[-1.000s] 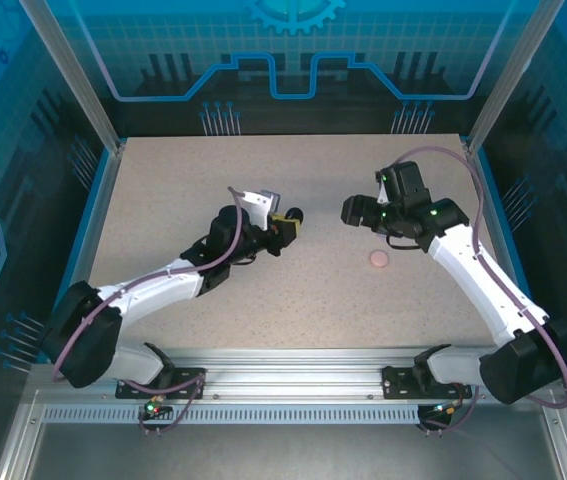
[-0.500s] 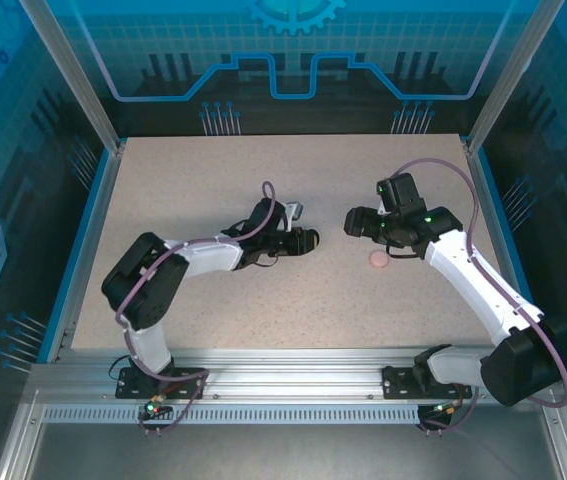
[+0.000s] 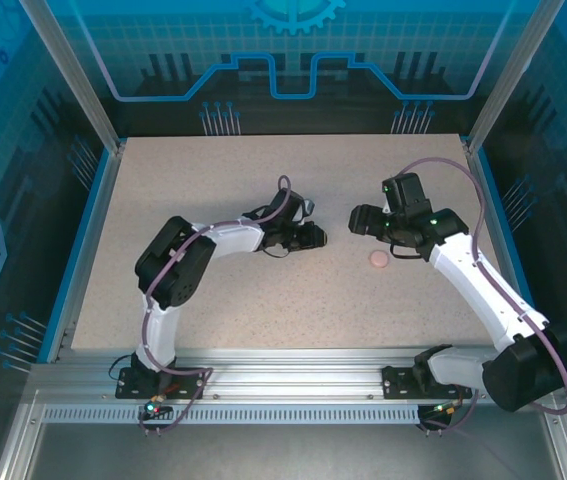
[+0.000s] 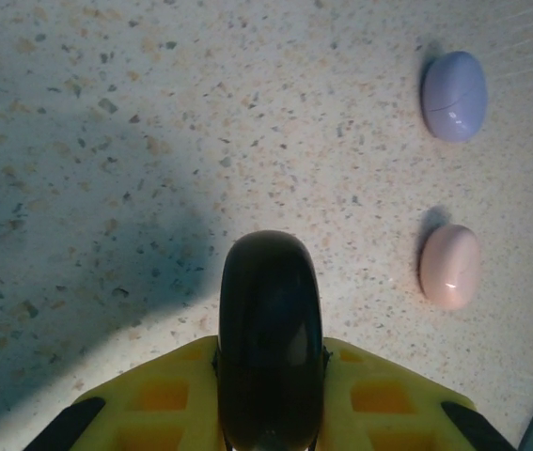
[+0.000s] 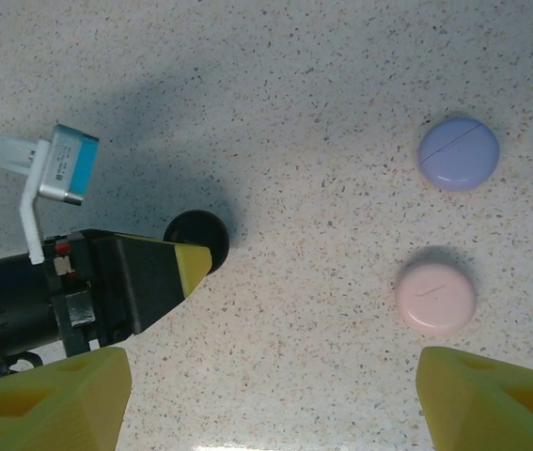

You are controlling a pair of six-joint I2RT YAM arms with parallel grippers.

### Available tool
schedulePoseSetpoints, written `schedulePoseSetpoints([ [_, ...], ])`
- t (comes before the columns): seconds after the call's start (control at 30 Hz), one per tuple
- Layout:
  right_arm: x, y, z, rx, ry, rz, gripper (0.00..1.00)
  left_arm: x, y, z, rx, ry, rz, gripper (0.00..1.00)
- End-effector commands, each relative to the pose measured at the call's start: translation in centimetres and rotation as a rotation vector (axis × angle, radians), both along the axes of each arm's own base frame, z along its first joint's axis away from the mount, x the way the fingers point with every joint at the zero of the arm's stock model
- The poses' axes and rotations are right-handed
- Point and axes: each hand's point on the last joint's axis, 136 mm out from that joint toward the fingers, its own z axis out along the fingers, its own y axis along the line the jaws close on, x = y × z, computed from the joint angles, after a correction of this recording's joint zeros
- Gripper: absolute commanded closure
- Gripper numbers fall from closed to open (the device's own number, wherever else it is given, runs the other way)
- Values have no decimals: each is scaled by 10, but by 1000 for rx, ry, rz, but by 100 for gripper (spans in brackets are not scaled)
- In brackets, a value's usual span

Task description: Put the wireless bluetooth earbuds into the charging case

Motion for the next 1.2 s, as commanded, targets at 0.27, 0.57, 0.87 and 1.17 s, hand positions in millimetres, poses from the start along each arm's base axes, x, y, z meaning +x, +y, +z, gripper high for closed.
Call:
schedulePoseSetpoints([
  [0.27, 3, -9, 12, -19, -37, -13, 19, 2, 19, -20, 69, 88, 15, 83],
  [0.57, 3, -10, 21, -20, -52, -14, 19, 7, 49, -7, 112, 49, 42, 53],
  [0.87, 0, -17, 31, -39, -74, -25, 9, 14, 97, 35, 151, -54, 94, 28],
  [1.17, 1, -35, 40, -116, -111, -63, 0, 4, 145, 118, 222, -277, 126, 22],
])
